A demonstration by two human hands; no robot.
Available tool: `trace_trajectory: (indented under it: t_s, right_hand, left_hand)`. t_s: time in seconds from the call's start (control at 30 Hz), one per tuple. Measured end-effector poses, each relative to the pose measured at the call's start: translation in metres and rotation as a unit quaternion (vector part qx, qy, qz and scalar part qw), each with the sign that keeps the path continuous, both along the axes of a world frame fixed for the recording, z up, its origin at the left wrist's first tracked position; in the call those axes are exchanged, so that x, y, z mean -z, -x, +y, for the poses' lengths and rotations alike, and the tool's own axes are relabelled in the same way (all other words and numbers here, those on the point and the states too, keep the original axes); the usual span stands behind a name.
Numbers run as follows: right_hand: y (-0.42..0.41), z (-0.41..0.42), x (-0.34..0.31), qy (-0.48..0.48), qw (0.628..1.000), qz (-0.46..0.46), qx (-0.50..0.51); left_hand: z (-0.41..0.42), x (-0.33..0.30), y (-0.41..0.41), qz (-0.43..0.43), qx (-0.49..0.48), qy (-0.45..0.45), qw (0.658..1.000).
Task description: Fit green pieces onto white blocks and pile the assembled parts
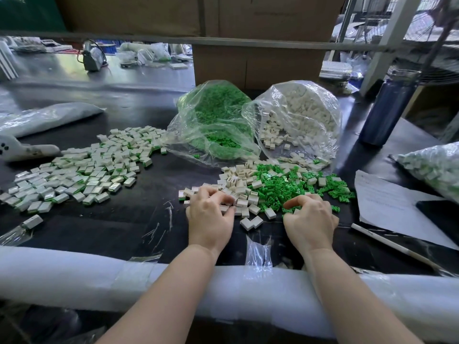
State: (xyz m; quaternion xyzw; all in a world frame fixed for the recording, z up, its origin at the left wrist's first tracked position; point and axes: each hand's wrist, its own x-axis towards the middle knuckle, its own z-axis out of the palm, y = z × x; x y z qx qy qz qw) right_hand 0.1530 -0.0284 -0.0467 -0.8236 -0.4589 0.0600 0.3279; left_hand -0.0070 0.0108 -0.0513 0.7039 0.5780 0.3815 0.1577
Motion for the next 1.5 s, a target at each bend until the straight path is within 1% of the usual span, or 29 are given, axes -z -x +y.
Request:
trace_trajectory:
  t_s: [0.07,0.13,0.23,0.4,0.5,0.6,0.7,0.8,0.93,1.1,1.23,1.4,1.5]
  right_hand:
    - [0.001,0.0,-0.001,0.023,1.0,-0.001,0.007]
    - [0.001,0.0,-0.002,0.047,0.999,-0.009,0.008]
    - [0.001,0.0,-0.001,0.074,0.997,-0.025,0.001]
    - [0.001,0.0,0.002,0.066,0.996,-0.051,-0.014]
    - [0.001,0.0,0.003,0.041,0.998,-0.053,-0.021]
    - [0.001,0.0,0.002,-0.022,0.998,-0.05,-0.04]
    - [0.003,-0.001,0.001,-0.09,0.992,-0.012,-0.09]
    - [0.004,-0.001,0.0,-0.129,0.983,0.025,-0.127]
    - [0.003,-0.002,0.0,-0.164,0.972,0.081,-0.148]
    - [0.004,-0.001,-0.001,-0.179,0.951,0.183,-0.174]
    - [0.006,-0.001,-0.002,-0.173,0.944,0.195,-0.202]
    - [0.008,-0.003,-0.003,-0.169,0.935,0.22,-0.222]
    - [0.008,-0.002,-0.004,-0.144,0.933,0.243,-0.222]
  left_hand:
    - [-0.002,0.001,-0.003,0.019,0.058,-0.004,0.998]
    - [-0.003,0.003,-0.005,0.043,0.096,0.001,0.994]
    - [-0.002,0.004,-0.006,0.063,0.109,0.008,0.992]
    - [-0.003,0.003,-0.006,0.073,0.12,0.014,0.99]
    - [-0.004,0.002,-0.005,0.087,0.126,0.014,0.988]
    - [-0.004,0.002,-0.006,0.103,0.136,0.016,0.985]
    - [-0.004,0.003,-0.007,0.126,0.141,0.02,0.982]
    - [-0.005,0.003,-0.008,0.133,0.152,0.019,0.979]
    - [-0.004,0.002,-0.008,0.106,0.184,0.027,0.977]
    - [-0.006,0.0,-0.006,0.066,0.22,0.036,0.973]
    - [-0.007,-0.003,-0.006,0.034,0.219,0.036,0.975]
    - [-0.008,-0.005,-0.005,-0.067,0.194,0.073,0.976]
    - [-0.007,-0.007,-0.005,-0.116,0.185,0.094,0.971]
